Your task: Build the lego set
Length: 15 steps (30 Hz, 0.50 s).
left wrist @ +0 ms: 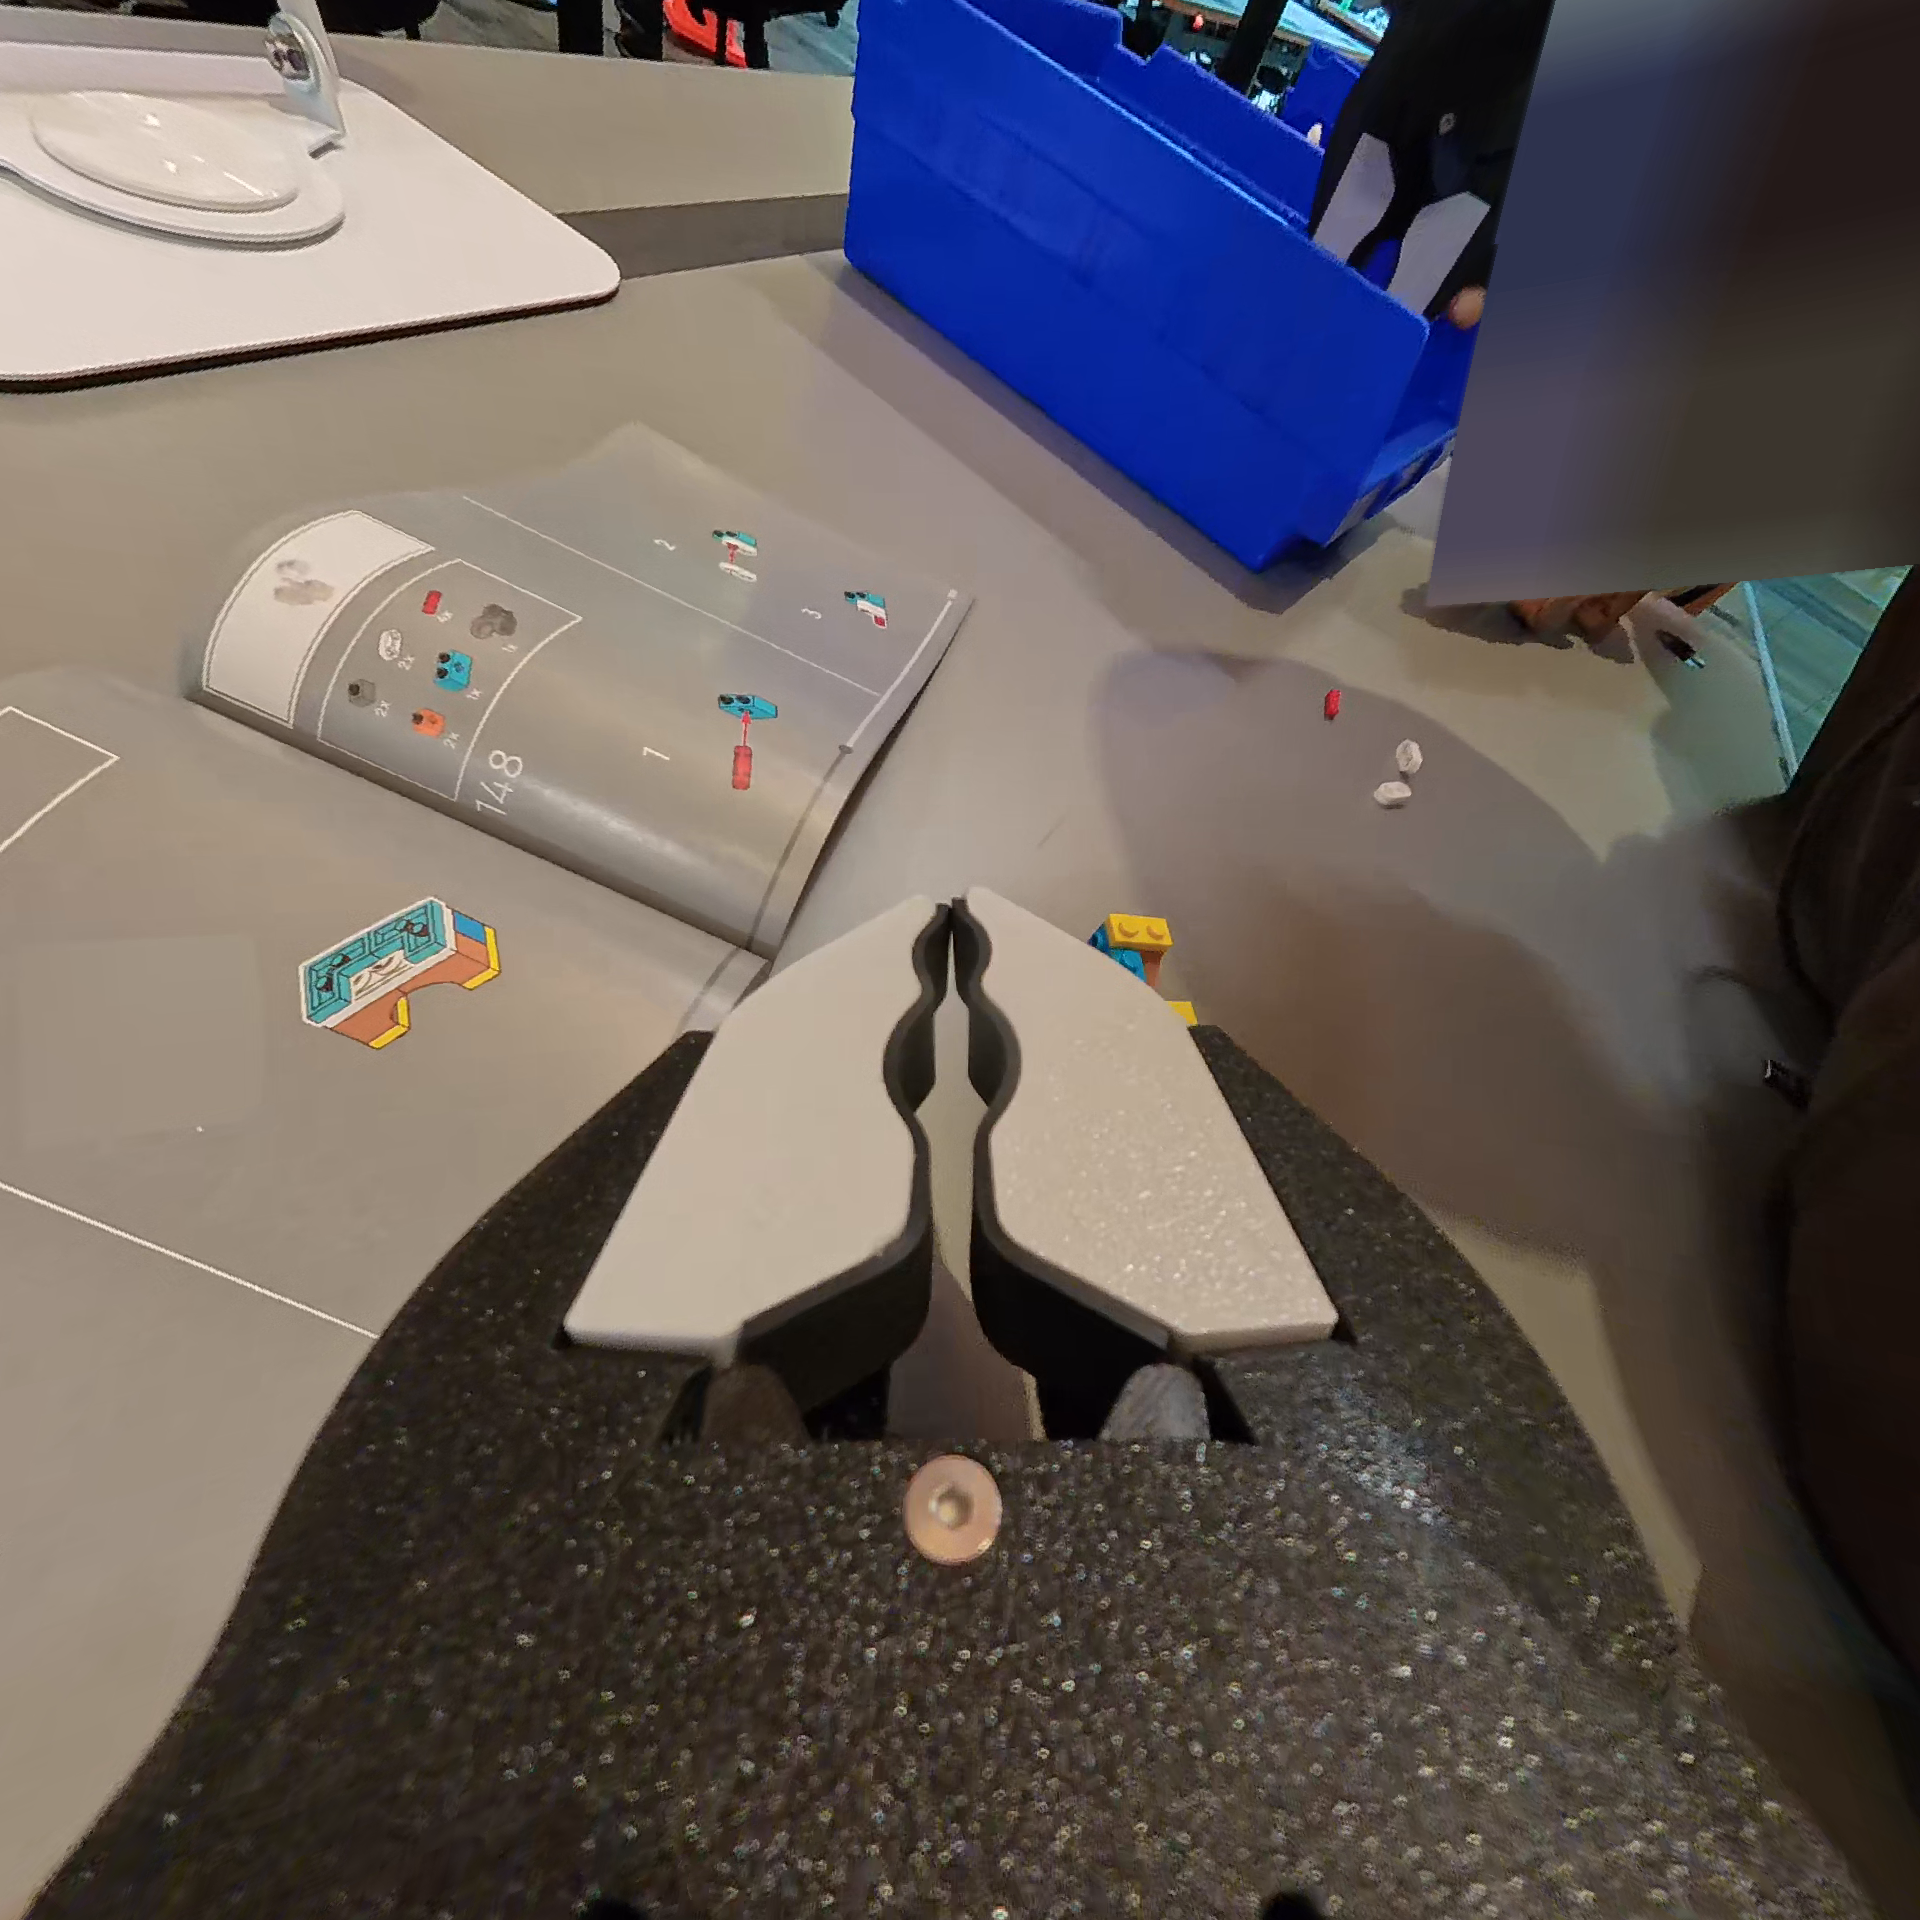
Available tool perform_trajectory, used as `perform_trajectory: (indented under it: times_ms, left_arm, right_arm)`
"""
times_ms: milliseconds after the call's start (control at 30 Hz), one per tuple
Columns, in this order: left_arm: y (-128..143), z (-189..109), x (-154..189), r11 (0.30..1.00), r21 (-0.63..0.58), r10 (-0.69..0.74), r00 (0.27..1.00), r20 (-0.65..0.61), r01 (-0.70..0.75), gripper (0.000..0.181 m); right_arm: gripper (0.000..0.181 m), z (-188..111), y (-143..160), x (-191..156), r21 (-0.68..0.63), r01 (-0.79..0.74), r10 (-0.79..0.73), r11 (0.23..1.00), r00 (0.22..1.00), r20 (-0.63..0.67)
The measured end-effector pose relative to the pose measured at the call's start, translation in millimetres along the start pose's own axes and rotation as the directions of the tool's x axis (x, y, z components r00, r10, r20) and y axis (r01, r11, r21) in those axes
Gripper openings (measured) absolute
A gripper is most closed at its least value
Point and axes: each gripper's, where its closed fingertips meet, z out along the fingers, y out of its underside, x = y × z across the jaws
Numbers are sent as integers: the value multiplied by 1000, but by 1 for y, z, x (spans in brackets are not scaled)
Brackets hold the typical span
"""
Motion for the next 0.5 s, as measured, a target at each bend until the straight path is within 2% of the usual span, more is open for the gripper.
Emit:
perform_trajectory:
  times_ms: [300, 500]
  left_arm:
    - [1, 1, 1, 1000, -6, 8, 1000, -2, -8, 0]
    - [1, 1, 2, 1000, -15, 17, 1000, -3, -17, 0]
  right_arm:
    - [15, 29, 12, -17, -214, 0, 15, 977, 997, 70]
    - [18, 30, 10, -18, -226, -36, 53, 974, 996, 68]
